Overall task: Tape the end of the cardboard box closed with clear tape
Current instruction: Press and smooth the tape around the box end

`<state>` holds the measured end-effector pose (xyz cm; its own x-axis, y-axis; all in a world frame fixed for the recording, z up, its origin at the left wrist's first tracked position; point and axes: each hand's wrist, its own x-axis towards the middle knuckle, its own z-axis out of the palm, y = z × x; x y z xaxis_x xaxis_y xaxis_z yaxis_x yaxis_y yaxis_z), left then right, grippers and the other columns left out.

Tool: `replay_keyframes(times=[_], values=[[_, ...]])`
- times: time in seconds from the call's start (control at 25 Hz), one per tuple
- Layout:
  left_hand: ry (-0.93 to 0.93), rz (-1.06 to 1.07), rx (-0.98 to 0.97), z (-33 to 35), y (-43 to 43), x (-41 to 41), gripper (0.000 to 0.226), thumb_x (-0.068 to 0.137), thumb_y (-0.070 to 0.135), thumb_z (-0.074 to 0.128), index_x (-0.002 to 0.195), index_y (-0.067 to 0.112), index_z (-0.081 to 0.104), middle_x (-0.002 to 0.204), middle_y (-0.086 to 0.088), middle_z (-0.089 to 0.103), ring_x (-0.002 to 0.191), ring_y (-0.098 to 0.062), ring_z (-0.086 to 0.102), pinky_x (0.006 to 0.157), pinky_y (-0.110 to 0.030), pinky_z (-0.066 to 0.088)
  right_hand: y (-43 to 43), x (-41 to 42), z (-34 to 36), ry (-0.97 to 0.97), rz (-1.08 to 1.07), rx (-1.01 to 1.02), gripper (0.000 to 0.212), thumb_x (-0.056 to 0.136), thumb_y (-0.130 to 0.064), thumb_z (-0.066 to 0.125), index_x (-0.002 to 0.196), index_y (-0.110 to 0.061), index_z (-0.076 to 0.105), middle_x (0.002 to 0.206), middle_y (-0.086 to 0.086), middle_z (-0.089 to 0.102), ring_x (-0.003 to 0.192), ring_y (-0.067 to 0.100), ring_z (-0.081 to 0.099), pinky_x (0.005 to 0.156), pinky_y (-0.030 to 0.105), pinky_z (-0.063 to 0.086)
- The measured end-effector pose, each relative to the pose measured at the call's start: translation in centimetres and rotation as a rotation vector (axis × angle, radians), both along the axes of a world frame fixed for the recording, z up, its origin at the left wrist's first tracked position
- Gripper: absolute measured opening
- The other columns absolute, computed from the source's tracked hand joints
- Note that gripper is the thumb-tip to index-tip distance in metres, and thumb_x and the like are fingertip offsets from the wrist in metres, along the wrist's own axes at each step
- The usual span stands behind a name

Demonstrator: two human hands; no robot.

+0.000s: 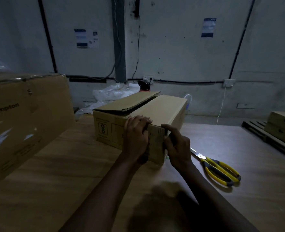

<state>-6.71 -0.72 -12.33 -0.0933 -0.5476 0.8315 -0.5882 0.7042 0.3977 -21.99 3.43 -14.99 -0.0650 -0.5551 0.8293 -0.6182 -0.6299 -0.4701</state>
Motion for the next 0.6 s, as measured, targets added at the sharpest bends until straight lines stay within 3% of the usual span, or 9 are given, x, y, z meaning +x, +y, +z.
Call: replay_keyframes(times=[0.12,0.2,0.28,0.4,0.52,0.6], values=[[0.0,0.006,-0.003,0.0,0.1,0.1,0.039,0.069,-0.001,0.048,0.101,0.013,0.066,0.108,-0.006,0.066,0.113,-0.025,0.054,0.108,-0.049,0.029,-0.4,-0.5,-0.5,-0.083,0.035,0.154,0.036,0.092,-0.044,0.035,0.127,-0.051,0.044,0.102,0.002,0.065,0.077,0.019,0.069,0.061,0.045,0.061],[0.006,0.005,-0.005,0.0,0.0,0.0,0.039,0.069,-0.001,0.049,0.101,0.013,0.066,0.107,-0.006,0.066,0.112,-0.024,0.054,0.108,-0.048,0.029,-0.5,-1.1,-0.6,-0.191,0.084,0.201,0.04,0.091,-0.047,0.033,0.13,-0.053,0.042,0.112,0.003,0.063,0.082,0.018,0.068,0.065,0.037,0.061],[0.012,0.004,-0.006,0.0,0.0,-0.1,0.038,0.069,0.0,0.049,0.101,0.013,0.066,0.107,-0.007,0.066,0.111,-0.025,0.055,0.107,-0.05,0.03,-0.4,-1.2,-0.4,-0.198,0.03,0.087,0.04,0.092,-0.04,0.036,0.131,-0.042,0.046,0.101,0.006,0.069,0.068,0.013,0.067,0.057,0.028,0.059],[0.014,0.004,-0.003,0.0,0.1,-0.1,0.037,0.071,0.001,0.049,0.101,0.014,0.066,0.107,-0.006,0.066,0.111,-0.023,0.054,0.107,-0.051,0.03,-0.4,-0.8,-0.2,-0.174,-0.018,-0.046,0.032,0.093,-0.033,0.043,0.12,-0.026,0.059,0.078,0.006,0.07,0.056,0.017,0.067,0.048,0.034,0.057],[0.017,-0.001,-0.011,0.2,0.2,0.0,0.038,0.069,0.0,0.048,0.1,0.013,0.066,0.106,-0.006,0.066,0.11,-0.02,0.051,0.105,-0.051,0.033,-0.7,-0.6,-0.2,-0.203,-0.01,0.086,0.032,0.095,-0.034,0.045,0.125,-0.036,0.056,0.085,0.006,0.071,0.063,0.019,0.068,0.054,0.038,0.059],[0.011,0.0,-0.025,0.1,0.1,0.0,0.039,0.066,-0.001,0.049,0.099,0.012,0.067,0.105,-0.006,0.067,0.108,-0.023,0.054,0.102,-0.053,0.035,-0.9,-0.9,-0.2,-0.317,0.013,0.241,0.034,0.099,-0.027,0.044,0.132,-0.036,0.05,0.094,0.009,0.069,0.071,0.019,0.066,0.058,0.033,0.057]])
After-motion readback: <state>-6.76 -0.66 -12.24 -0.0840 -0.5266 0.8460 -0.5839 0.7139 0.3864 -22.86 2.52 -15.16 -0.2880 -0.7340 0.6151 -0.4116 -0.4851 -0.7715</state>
